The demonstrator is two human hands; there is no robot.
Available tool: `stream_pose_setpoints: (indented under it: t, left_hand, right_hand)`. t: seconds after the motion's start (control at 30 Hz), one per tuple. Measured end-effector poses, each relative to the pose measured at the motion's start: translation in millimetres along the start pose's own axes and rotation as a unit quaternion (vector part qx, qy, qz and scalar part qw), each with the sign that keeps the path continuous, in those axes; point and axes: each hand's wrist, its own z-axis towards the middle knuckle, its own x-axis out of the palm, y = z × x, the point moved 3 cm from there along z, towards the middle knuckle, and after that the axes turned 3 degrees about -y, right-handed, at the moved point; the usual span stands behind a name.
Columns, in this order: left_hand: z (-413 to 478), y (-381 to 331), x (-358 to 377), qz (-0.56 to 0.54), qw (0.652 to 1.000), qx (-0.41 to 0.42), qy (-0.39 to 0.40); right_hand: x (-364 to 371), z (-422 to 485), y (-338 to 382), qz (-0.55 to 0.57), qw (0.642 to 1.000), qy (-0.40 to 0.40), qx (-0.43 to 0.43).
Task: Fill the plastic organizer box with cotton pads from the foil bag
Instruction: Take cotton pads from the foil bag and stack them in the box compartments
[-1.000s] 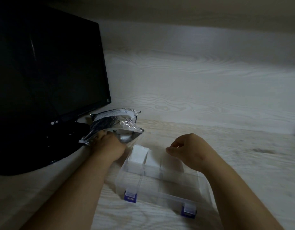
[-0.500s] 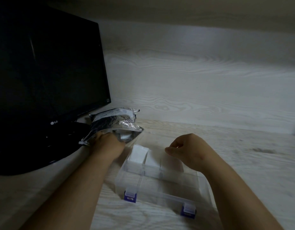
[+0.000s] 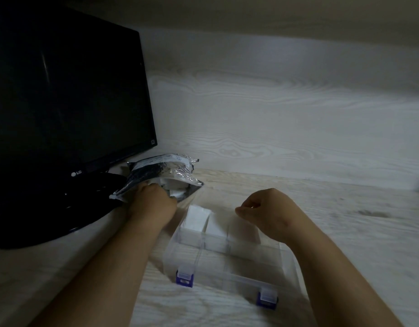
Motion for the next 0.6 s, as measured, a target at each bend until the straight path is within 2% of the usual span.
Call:
stream_pose_setpoints:
  t: [0.13,0.27,0.6]
  left_hand:
    - [-2.0,-4.4,-7.8,0.027,0.998,0.027,-0.056]
    - [-2.5,-6.1,-9.1,0.028,0.997,0.033,-0.069]
    - [-3.3,-3.8,-1.3,0.07,0.997,0.039,-0.01]
  right_hand:
    - [0.5,-0.1,0.7,0.002,1.0,-0.001,0.001]
    - [1.0,-0.4,0.6,0.002,1.0,0.0,-0.001]
    - [2.5,0.7,-0.6,0.005,1.0,0.002,0.0]
